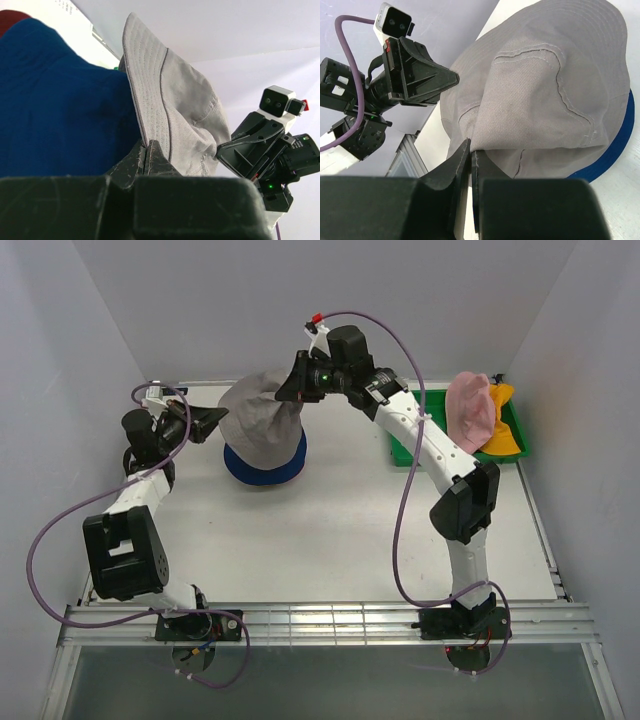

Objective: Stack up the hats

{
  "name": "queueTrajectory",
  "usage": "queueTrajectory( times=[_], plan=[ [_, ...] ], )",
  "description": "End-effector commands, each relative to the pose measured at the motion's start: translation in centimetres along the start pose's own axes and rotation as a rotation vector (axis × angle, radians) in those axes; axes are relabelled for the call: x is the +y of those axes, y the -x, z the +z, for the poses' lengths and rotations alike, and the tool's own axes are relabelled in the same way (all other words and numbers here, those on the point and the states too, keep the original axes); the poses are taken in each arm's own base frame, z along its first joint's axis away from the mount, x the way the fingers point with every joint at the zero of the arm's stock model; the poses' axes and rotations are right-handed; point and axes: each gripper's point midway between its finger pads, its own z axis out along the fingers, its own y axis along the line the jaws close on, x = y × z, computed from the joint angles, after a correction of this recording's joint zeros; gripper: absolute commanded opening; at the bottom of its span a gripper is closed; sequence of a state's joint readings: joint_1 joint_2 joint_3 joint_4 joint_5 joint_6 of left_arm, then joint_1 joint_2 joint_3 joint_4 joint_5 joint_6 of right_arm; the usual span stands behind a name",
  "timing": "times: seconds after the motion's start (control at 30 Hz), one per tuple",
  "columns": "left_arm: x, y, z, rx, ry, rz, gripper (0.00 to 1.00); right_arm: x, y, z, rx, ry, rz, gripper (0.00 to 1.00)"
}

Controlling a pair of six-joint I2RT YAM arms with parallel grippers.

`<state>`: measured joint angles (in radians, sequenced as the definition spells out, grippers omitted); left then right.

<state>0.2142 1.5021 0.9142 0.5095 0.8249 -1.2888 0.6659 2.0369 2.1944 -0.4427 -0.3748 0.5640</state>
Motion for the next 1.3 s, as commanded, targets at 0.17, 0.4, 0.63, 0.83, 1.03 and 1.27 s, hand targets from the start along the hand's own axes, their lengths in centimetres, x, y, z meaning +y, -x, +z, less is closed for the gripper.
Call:
queueTrajectory(
  times=[0.17, 0.4, 0.63, 0.83, 1.03, 1.27],
  plan=[
    [2.7, 0.2, -0.9, -0.023, 0.014, 0.021, 0.00, 1.0, 0.9, 0.9, -0.047, 0.039, -0.045, 0.09],
    [4.7, 0.2, -1.5, -0.034, 0.031, 0.019, 0.00, 1.4, 0.8, 1.1, -0.054, 0.053, -0.055, 0.18],
    [6.4, -0.1, -1.8, -0.032, 0.052, 0.002, 0.00, 1.2, 0.5, 1.3, -0.047, 0.045, -0.052, 0.30],
    [7.6, -0.1, -2.1, -0.031, 0.072, -0.004, 0.00, 0.0, 0.4, 0.7, -0.052, 0.000, -0.047, 0.39],
    [8.7, -0.3, -2.4, -0.027, 0.088, -0.017, 0.00, -2.8, -0.2, -0.9, -0.048, -0.046, 0.004, 0.47],
    [10.0, -0.6, -2.6, -0.024, 0.109, -0.028, 0.00, -5.1, -1.0, -3.1, -0.064, -0.033, 0.085, 0.52]
  ],
)
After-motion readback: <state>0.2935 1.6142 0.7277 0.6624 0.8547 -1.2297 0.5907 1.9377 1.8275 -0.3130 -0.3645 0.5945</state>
